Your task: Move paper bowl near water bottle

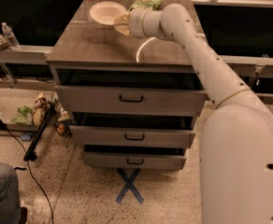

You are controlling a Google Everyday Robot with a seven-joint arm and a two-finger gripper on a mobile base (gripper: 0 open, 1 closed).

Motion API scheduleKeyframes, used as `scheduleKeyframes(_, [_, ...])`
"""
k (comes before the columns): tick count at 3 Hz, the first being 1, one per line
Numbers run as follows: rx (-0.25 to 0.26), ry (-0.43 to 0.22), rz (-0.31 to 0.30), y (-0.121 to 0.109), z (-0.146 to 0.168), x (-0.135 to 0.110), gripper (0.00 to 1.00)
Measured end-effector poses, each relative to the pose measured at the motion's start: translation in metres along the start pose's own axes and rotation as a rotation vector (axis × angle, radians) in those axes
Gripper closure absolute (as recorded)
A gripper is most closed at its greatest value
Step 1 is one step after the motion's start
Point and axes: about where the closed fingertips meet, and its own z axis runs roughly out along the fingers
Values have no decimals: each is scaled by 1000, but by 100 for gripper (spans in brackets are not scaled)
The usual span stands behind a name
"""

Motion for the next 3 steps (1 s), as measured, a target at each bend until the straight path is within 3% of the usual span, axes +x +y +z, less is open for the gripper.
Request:
scheduleKeyframes(2, [-16,-60,-38,-12,21,-10,100])
scheduleKeyframes(3, [-43,-82,-19,-5,30,-7,97])
